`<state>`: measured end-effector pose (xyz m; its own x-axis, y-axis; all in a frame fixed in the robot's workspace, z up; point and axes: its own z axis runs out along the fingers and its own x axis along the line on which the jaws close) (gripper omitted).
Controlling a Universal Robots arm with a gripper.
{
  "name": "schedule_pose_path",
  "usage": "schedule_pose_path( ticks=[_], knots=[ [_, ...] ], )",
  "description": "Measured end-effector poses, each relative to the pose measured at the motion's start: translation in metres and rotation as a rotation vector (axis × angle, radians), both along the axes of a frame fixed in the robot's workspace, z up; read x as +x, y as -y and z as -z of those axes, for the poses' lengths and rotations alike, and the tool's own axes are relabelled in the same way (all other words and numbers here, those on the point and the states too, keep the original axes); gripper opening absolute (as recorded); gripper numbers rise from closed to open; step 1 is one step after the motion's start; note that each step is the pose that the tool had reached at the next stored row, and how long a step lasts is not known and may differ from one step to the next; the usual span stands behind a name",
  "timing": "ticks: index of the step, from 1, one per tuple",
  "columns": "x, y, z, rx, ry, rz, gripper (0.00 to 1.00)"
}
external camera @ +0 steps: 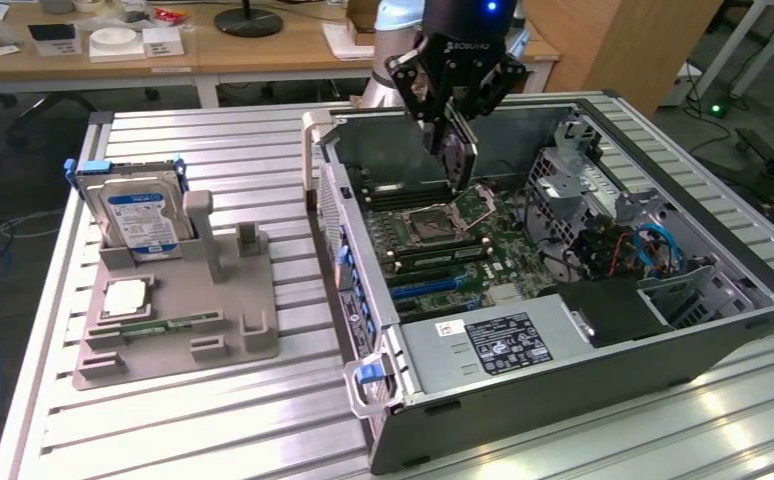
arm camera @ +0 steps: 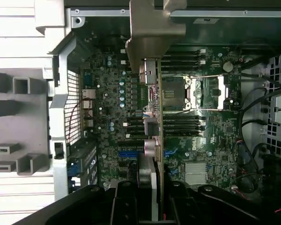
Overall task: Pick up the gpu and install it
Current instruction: 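Pick up the gpu and move the gpu toward the slot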
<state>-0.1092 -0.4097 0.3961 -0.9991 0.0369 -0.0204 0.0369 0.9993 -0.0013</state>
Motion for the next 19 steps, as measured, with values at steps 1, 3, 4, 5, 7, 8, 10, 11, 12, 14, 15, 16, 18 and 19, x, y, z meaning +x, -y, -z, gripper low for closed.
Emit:
schedule_pose_path(
  ticks=[1, 3, 4, 5, 7, 8, 10, 11, 12, 14, 15, 16, 18, 19],
  knots=[
    [0.003, 0.0000, 0.0000, 0.0001, 0.0001, 0.000, 0.28],
    [0.008, 0.0000, 0.0001, 0.0001, 0.0000, 0.000, 0.28],
    [0.010, 0.0000, 0.0001, 0.0000, 0.0001, 0.000, 0.28],
    [0.013, 0.0000, 0.0002, 0.0000, 0.0000, 0.000, 0.28],
    [0.019, 0.0000, 0.0002, 0.0000, 0.0000, -0.005, 0.28],
    [0.022, 0.0000, 0.0002, 0.0000, -0.0001, -0.009, 0.28],
    [0.028, 0.0000, 0.0002, 0.0002, -0.0010, -0.013, 0.28],
    [0.030, 0.0000, 0.0002, 0.0003, -0.0024, -0.013, 0.28],
    [0.034, 0.0000, 0.0003, 0.0004, -0.0045, -0.014, 0.28],
    [0.041, 0.0000, 0.0003, 0.0004, -0.0150, -0.013, 0.28],
    [0.045, 0.0000, 0.0002, 0.0004, -0.0225, -0.014, 0.28],
    [0.048, 0.0000, 0.0002, 0.0005, -0.0297, -0.013, 0.28],
    [0.053, 0.0000, 0.0002, 0.0005, -0.0364, -0.013, 0.28],
    [0.053, 0.0001, 0.0002, 0.0005, -0.0363, -0.014, 0.28]
  ],
)
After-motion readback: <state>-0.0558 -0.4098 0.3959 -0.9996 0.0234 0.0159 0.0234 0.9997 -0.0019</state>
